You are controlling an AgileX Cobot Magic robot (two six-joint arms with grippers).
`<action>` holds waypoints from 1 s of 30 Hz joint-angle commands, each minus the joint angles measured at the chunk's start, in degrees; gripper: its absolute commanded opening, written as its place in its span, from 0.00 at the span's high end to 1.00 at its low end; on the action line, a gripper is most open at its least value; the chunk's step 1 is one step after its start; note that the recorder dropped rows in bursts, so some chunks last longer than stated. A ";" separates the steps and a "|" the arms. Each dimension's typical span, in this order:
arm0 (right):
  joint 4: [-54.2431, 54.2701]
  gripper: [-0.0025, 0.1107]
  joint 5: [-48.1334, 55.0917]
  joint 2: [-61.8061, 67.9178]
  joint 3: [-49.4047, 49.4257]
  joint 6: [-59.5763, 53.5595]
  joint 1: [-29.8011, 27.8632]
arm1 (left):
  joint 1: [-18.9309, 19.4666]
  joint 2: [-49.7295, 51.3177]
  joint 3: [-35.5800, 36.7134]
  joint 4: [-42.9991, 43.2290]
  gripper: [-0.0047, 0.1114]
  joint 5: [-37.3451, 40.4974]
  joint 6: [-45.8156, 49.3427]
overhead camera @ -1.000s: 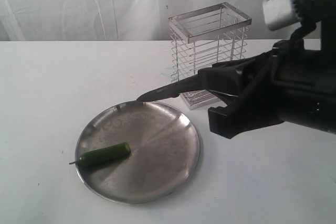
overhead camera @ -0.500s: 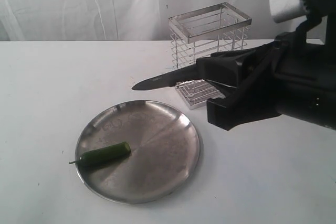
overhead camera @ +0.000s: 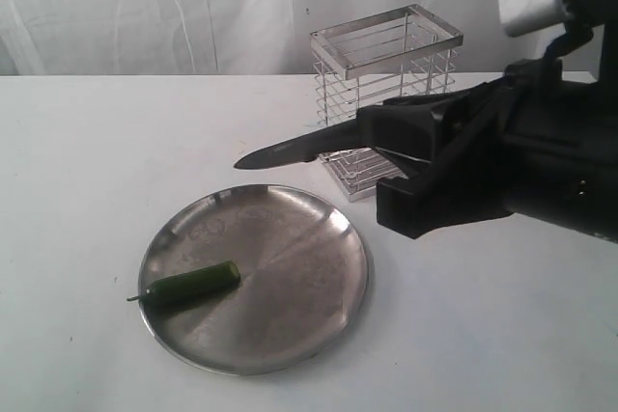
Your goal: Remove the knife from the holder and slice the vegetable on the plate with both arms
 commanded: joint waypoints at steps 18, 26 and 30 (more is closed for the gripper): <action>0.39 0.82 -11.81 3.52 -0.33 0.40 6.49 | -22.03 7.05 -17.52 -1.18 0.96 12.46 12.01; 0.39 0.82 -11.54 3.52 -3.38 0.40 6.49 | -22.51 35.85 -18.36 -4.62 0.76 -2.64 17.85; 0.39 0.82 -11.90 3.52 -3.50 0.40 6.49 | -28.32 54.52 -18.55 7.65 0.74 -22.38 5.62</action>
